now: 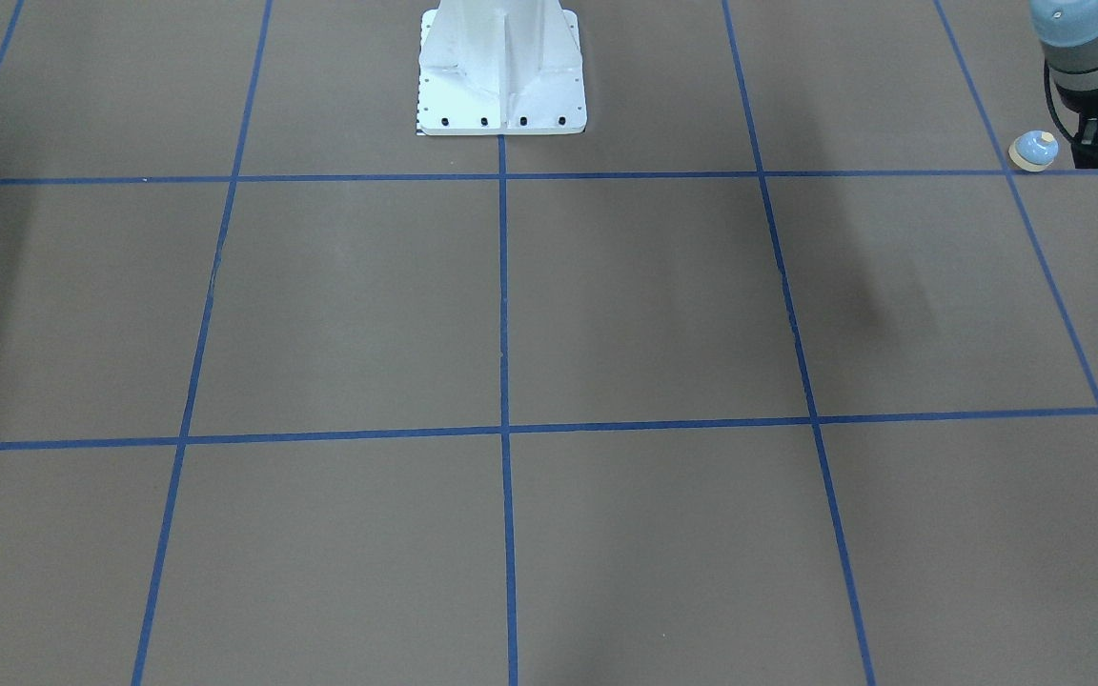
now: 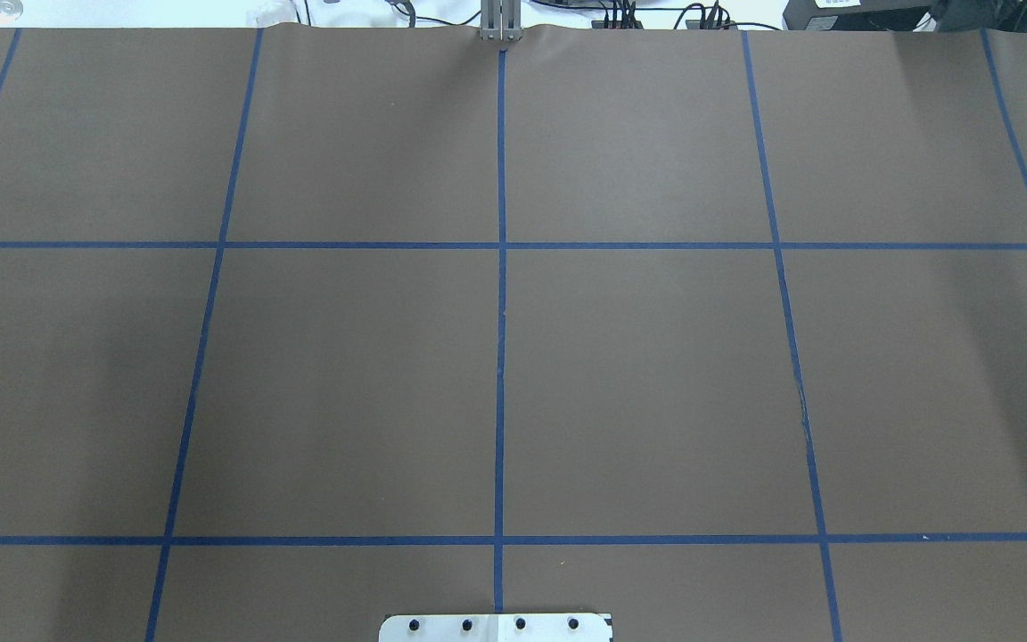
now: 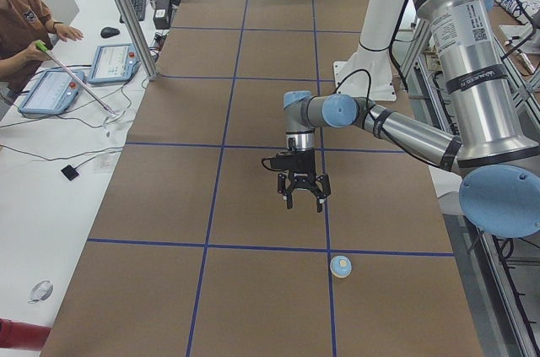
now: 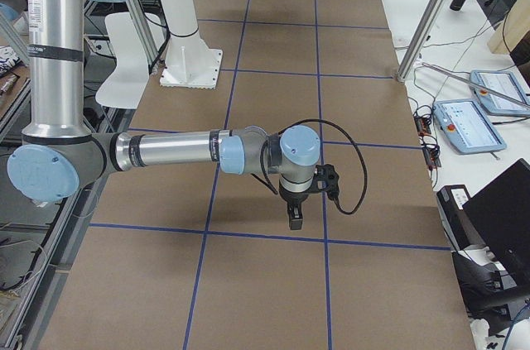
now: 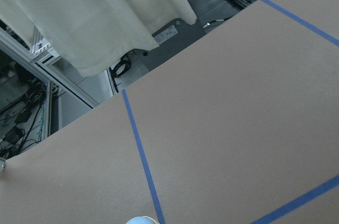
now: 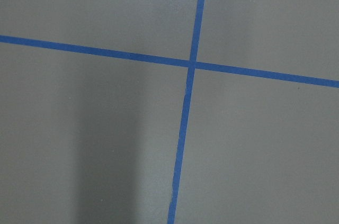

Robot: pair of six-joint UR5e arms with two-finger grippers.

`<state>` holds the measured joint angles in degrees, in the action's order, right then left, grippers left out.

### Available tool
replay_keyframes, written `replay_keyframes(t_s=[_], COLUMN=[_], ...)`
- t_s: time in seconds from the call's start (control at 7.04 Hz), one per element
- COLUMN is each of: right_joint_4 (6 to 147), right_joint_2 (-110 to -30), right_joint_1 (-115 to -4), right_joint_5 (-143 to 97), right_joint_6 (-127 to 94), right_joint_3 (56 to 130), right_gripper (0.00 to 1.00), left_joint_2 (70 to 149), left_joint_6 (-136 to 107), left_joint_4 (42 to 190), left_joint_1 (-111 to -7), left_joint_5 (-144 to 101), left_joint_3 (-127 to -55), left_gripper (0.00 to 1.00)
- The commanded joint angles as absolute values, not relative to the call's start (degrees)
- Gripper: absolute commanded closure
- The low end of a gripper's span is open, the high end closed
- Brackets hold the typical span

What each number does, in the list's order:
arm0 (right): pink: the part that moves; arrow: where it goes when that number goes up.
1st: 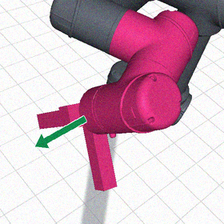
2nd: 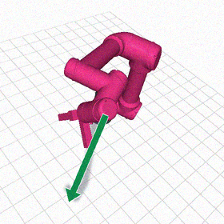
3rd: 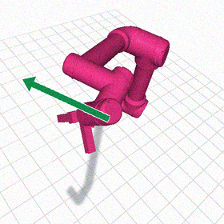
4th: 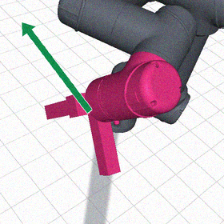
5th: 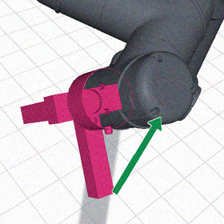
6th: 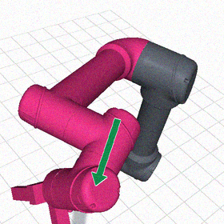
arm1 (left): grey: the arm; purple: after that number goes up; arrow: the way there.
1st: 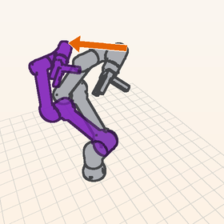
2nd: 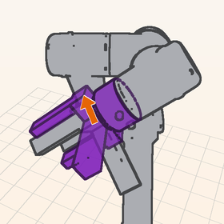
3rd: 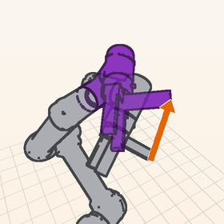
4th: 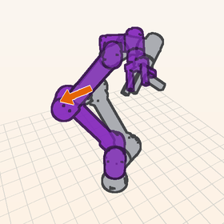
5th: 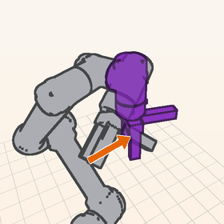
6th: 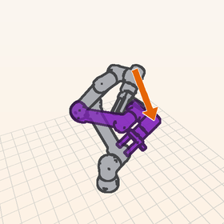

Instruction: Place and press bell with both arms

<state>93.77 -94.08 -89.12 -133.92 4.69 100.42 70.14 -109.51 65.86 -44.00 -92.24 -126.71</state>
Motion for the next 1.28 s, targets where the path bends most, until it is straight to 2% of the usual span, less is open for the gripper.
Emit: replay_keyframes(t_s=[0.0, 0.57, 1.14], right_joint_4=[93.69, 93.78, 93.78], right_joint_2=[-94.04, -94.13, -94.13], right_joint_1=[-89.12, -89.12, -89.12], right_joint_5=[-135.52, -137.37, -137.46], right_joint_6=[4.66, 4.66, 4.66], right_joint_3=[100.46, 101.07, 101.25], right_gripper=[0.0, 0.0, 0.0], left_joint_2=[69.7, 69.87, 70.48], left_joint_6=[-130.52, -151.13, -158.28], left_joint_4=[67.05, 69.5, 74.0], left_joint_1=[-34.4, -26.2, -21.19], left_joint_5=[-91.93, -92.46, -92.72], left_joint_3=[-120.95, -112.52, -105.75], left_gripper=[0.0, 0.0, 0.0])
